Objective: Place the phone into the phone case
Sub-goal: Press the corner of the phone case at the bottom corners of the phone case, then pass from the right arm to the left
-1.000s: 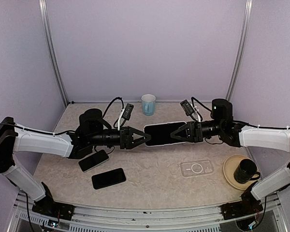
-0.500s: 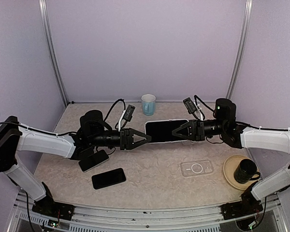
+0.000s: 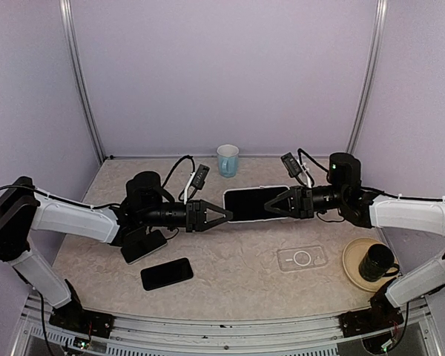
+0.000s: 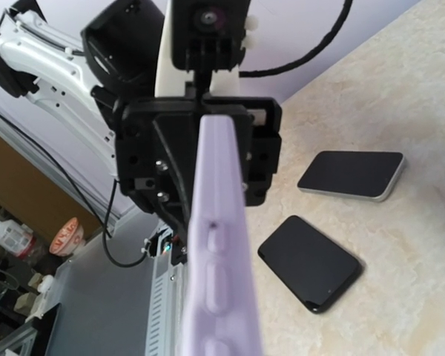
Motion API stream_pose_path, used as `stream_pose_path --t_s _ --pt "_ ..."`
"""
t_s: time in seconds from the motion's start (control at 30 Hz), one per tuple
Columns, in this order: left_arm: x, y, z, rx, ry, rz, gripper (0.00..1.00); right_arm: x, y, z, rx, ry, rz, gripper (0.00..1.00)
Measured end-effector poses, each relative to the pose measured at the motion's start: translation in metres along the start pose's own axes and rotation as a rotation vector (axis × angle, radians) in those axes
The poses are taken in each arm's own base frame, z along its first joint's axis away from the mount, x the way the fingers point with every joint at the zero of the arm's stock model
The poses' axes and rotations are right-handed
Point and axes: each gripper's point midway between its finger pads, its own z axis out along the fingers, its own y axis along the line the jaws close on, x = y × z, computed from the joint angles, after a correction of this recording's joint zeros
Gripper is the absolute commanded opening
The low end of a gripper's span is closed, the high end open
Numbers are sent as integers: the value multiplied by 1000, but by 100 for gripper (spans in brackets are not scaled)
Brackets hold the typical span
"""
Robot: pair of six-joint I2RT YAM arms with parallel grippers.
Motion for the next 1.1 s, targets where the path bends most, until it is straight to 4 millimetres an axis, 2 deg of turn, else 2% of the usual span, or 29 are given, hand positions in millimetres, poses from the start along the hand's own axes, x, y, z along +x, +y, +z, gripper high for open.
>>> stream_pose_path --t_s 0.07,0.27,0.43,0.57,0.73,0.97,1.1 --pt "0 2 0 -9 0 1 34 0 0 0 3 -1 -9 0" --pt "-2 13 -5 -57 -3 -3 52 0 -3 0 21 -4 -9 0" --pt "-12 15 -13 -108 -30 41 72 0 -3 0 18 -2 -8 0" --pt "-21 13 -21 -163 -49 111 98 1 -2 0 14 0 -4 0" --pt "-29 9 -30 -256 -68 220 99 3 -1 0 5 9 5 0" --pt "-29 15 -38 -494 -63 449 99 8 -5 1 5 25 36 0" --pt "-39 18 -48 -588 -92 546 99 12 -9 2 8 34 53 0"
